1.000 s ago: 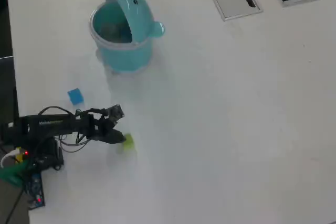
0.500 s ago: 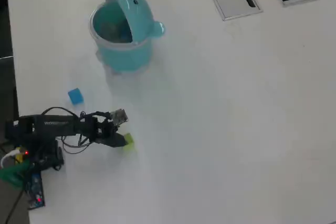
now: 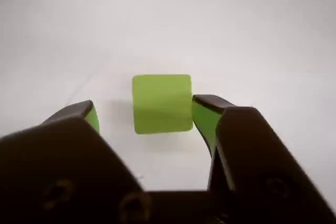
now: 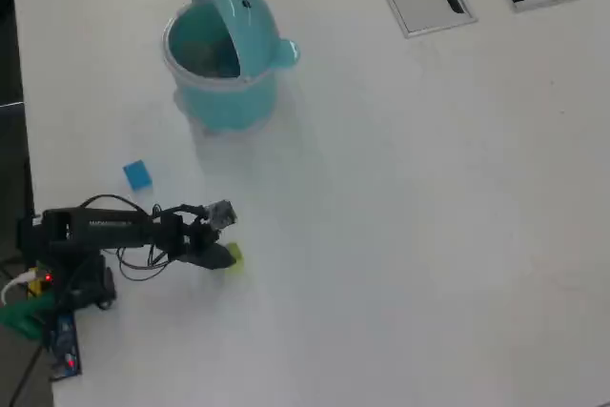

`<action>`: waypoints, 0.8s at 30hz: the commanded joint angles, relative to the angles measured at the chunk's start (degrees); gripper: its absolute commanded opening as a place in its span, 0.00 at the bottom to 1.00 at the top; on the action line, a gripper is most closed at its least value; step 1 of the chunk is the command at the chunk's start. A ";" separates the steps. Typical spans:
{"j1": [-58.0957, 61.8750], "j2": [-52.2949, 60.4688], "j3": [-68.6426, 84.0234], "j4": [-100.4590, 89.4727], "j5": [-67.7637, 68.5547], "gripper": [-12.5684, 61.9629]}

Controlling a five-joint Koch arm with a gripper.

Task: Grasp RGB lego blocks and put them in the bin one by one.

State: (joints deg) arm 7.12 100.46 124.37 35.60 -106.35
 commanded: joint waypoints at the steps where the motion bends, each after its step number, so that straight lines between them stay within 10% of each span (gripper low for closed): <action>1: 0.18 -0.09 -2.02 -1.93 -1.23 0.60; 24: 2.64 -7.29 -8.70 0.26 -3.78 0.43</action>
State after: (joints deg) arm 9.76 92.99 120.41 35.77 -109.34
